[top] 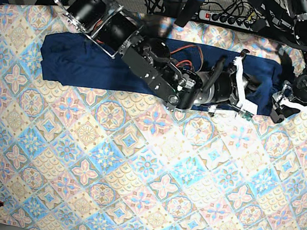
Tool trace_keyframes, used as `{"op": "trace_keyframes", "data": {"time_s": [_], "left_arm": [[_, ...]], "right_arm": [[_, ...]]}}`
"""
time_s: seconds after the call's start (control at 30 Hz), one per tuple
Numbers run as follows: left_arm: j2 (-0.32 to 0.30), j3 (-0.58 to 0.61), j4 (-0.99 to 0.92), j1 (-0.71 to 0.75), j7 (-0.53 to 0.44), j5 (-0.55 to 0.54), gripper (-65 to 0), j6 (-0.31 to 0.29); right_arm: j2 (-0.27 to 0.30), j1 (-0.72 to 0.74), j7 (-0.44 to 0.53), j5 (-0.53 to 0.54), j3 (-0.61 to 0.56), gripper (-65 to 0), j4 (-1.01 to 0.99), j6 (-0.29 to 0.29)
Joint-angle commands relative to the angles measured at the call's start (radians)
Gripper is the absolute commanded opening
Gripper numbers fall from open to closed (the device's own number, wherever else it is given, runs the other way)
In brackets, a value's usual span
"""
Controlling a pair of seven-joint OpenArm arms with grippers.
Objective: Fold the T-shirt properly
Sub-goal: 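Lay the sleeve across the shirt body toward the left gripper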
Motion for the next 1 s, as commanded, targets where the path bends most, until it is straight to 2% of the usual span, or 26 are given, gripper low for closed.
{"op": "trace_keyframes", "data": {"time_s": [0.0, 0.13, 0.3, 0.43, 0.7, 0.87, 0.97], "left_arm": [[-0.012, -0.004, 0.018, -0.004, -0.017, -0.011, -23.9, -0.008], [-0.012, -0.004, 0.02, -0.003, -0.015, -0.01, -23.9, -0.008], [-0.014, 0.023, 0.021, -0.006, -0.015, -0.011, -23.5, -0.008], [-0.019, 0.049, 0.023, -0.009, -0.017, -0.011, -23.5, -0.008], [-0.019, 0.089, 0.024, -0.024, -0.018, 0.006, -23.9, -0.008], [-0.022, 0.086, 0.024, -0.027, -0.021, 0.04, -23.9, -0.008], [-0.055, 0.034, 0.023, -0.024, -0.017, 0.041, -23.9, -0.008]], "right_arm": [[-0.005, 0.027, 0.023, 0.008, 0.035, -63.4, 0.006, 0.0], [0.01, 0.027, 0.019, 0.008, 0.146, -52.4, -0.015, 0.0], [0.079, -0.01, 0.021, 0.008, 0.316, -41.2, -0.009, 0.0], [0.119, -0.059, 0.019, 0.008, 0.479, -40.8, -0.009, -0.002], [0.237, -0.159, 0.021, 0.006, 0.684, -40.8, -0.009, -0.002], [0.285, -0.202, 0.018, 0.006, 0.715, -40.8, -0.008, -0.002], [0.299, -0.225, 0.018, 0.006, 0.709, -40.8, 0.031, -0.002]]}}
